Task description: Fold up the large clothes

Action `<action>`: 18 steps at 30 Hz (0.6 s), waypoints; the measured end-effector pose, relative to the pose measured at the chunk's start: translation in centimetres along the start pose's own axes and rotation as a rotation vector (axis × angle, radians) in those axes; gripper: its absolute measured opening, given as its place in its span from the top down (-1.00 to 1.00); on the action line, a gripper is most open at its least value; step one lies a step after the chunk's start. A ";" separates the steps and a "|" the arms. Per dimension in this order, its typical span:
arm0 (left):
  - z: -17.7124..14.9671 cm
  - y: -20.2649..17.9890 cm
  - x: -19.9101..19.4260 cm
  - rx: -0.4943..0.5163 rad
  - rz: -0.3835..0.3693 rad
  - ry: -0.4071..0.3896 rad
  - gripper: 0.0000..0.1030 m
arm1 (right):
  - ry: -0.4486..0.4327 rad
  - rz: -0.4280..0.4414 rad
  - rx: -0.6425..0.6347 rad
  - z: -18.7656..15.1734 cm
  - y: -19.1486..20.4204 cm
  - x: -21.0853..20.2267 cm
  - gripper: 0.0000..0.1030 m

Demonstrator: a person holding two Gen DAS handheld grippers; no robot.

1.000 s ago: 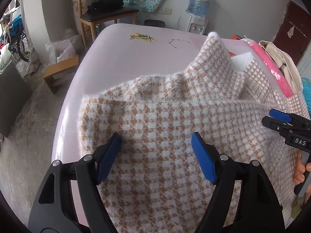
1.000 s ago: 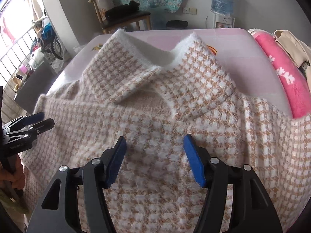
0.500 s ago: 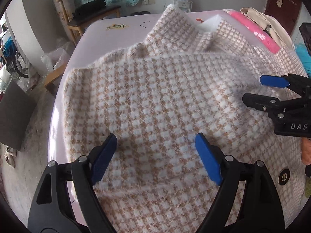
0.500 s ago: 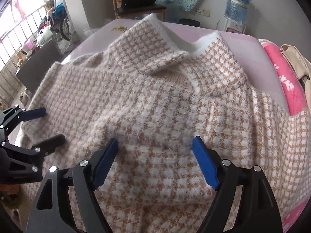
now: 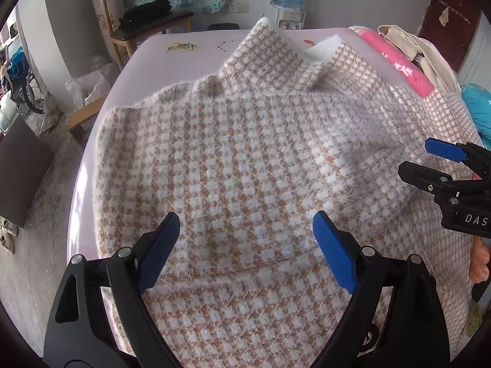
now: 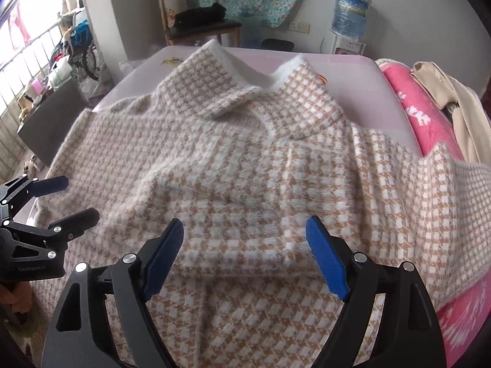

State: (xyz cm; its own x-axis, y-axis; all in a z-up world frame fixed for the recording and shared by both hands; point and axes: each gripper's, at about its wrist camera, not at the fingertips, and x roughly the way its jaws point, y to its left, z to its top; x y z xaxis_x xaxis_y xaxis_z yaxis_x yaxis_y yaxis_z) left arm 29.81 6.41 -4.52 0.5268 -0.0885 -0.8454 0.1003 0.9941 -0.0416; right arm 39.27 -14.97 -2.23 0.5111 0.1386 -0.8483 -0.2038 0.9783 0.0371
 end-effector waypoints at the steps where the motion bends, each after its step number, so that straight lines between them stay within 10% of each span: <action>1: 0.0 -0.1 0.4 -0.002 -0.001 0.009 -0.65 | 0.028 -0.009 0.022 -0.3 -0.7 0.9 -0.55; 18: -0.3 -0.4 1.7 -0.001 0.029 0.019 -0.73 | 0.038 -0.009 0.093 -1.2 -2.7 -1.0 -0.68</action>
State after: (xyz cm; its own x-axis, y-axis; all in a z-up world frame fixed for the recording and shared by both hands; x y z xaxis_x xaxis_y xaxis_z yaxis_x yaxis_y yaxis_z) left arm 30.39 5.85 -6.12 0.5130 -0.0580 -0.8564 0.0840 0.9963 -0.0172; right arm 38.30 -17.94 -2.11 0.4798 0.1251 -0.8684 -0.1200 0.9898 0.0763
